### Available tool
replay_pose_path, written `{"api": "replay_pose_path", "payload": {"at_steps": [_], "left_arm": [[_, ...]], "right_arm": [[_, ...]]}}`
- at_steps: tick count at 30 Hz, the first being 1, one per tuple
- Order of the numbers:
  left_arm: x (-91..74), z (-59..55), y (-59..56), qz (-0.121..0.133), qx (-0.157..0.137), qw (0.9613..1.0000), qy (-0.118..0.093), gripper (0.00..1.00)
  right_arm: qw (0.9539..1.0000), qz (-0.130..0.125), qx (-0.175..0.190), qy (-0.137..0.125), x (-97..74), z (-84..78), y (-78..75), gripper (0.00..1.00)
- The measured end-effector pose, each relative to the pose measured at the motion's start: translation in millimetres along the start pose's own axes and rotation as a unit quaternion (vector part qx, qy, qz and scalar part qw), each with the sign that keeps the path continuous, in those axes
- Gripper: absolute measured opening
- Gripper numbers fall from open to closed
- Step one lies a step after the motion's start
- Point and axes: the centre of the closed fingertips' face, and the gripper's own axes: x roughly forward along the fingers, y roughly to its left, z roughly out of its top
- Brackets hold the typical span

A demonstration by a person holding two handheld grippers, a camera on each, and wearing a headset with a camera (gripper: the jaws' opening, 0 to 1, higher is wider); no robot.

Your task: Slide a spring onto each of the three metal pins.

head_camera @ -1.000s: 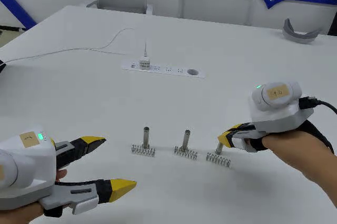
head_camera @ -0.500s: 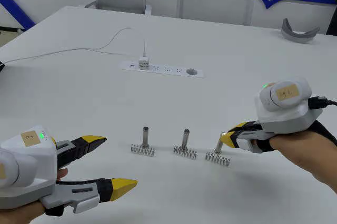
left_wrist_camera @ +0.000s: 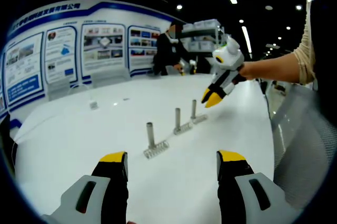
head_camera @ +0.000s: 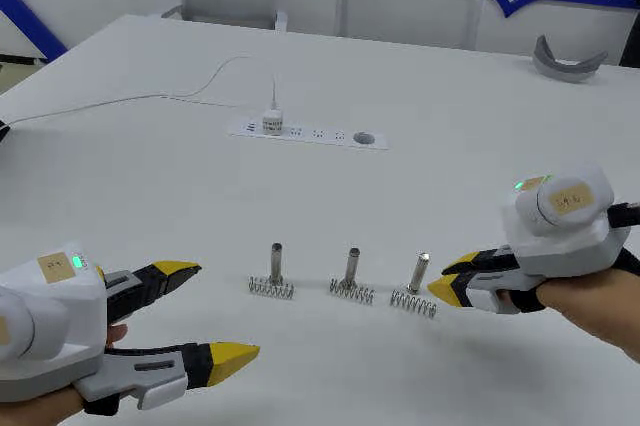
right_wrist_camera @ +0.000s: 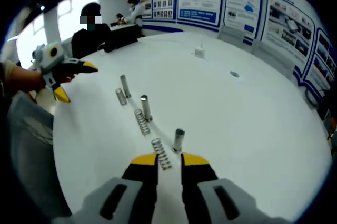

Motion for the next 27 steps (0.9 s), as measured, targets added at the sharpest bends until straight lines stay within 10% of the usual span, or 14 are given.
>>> {"api": "replay_pose_path", "payload": {"at_steps": [27], "left_arm": [[0.2, 0.0, -4.2, -0.001, 0.001, 1.0000, 0.004, 0.69]], "right_arm": [[0.9925, 0.059, -0.095, 0.051, 21.2, -19.4, 10.7, 0.17]]}}
